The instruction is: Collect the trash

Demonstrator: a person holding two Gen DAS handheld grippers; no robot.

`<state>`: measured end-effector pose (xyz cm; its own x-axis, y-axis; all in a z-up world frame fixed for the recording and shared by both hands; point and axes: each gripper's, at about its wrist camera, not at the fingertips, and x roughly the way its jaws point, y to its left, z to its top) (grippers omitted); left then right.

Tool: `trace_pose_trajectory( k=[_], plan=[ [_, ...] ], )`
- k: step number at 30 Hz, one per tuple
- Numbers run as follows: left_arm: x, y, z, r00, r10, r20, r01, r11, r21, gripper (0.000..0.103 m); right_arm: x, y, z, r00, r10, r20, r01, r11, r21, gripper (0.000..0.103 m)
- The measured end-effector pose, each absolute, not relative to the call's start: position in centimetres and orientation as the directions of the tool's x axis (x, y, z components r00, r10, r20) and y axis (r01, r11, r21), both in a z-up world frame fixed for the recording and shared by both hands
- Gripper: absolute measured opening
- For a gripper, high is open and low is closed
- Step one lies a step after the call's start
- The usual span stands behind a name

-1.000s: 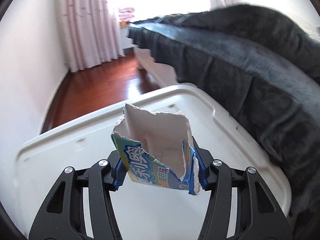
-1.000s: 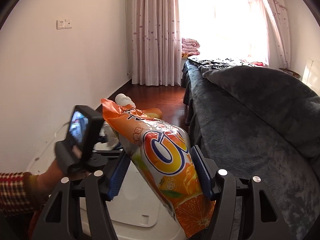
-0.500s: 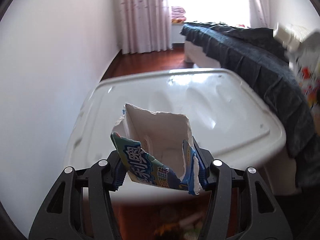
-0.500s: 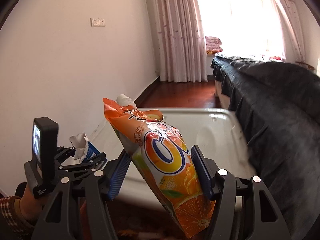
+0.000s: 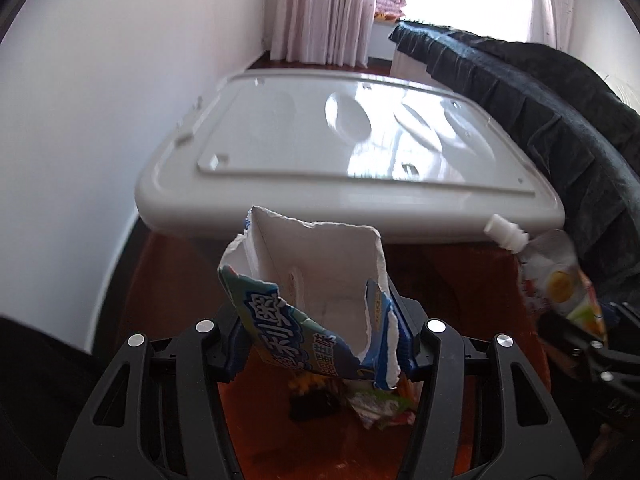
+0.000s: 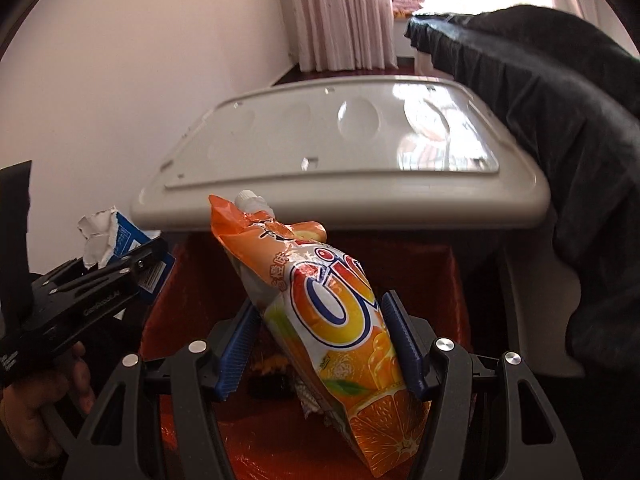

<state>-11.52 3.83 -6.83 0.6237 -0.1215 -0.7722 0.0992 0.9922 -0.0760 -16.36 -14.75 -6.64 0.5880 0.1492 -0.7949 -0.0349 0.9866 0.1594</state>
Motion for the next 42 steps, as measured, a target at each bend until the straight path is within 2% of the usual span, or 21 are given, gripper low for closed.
trace_pose_trajectory(
  k=[4,7,13,14,15,16,17,19,29,42],
  plan=[
    [-12.3,2.9,-8.5,0.594,-0.125,-0.795,0.116,0.991,-0.070,0.056,-16.4,-14.6,-7.7,0.585,0.120,-0.802,-0.012,0.990,0.139,0.061],
    [-12.5,2.7,-8.9,0.590,-0.114,-0.799,0.118,0.991,-0.055,0.056,-16.3,-14.8,-7.8,0.594,0.088,-0.800,0.001,0.994,0.111,0.057],
    [-12.6,3.2,-9.2,0.588,-0.098,-0.803,0.087,0.995,-0.058,0.057,-16.1,-14.5,-9.7,0.552,0.092,-0.829,-0.012,0.995,0.102,0.056],
    [-12.5,3.3,-9.3,0.586,-0.094,-0.805,0.079,0.995,-0.058,0.060,-16.1,-14.4,-9.7,0.552,0.096,-0.829,-0.013,0.994,0.106,0.059],
    [-12.5,3.3,-9.3,0.581,-0.092,-0.808,0.073,0.995,-0.061,0.061,-16.2,-14.4,-9.6,0.554,0.096,-0.827,-0.013,0.994,0.106,0.068],
    [-12.5,3.4,-9.4,0.577,-0.090,-0.812,0.064,0.996,-0.064,0.068,-16.3,-14.4,-9.3,0.566,0.092,-0.819,-0.008,0.994,0.106,0.071],
    [-12.5,3.4,-9.4,0.568,-0.071,-0.820,0.043,0.997,-0.057,0.080,-16.4,-14.6,-9.0,0.580,0.086,-0.810,0.000,0.994,0.106,0.077],
    [-12.3,3.4,-9.7,0.550,-0.018,-0.835,0.006,1.000,-0.017,0.088,-16.6,-15.0,-8.2,0.612,0.072,-0.787,0.019,0.994,0.106,0.082],
    [-12.5,2.1,-9.9,0.533,0.022,-0.846,0.056,0.996,0.062,0.089,-16.7,-15.8,-7.5,0.625,0.083,-0.776,0.036,0.990,0.136,0.084],
    [-12.5,2.2,-9.6,0.533,0.003,-0.846,0.063,0.997,0.043,0.089,-16.8,-15.5,-7.4,0.629,0.082,-0.773,0.029,0.991,0.128,0.086]
  ],
)
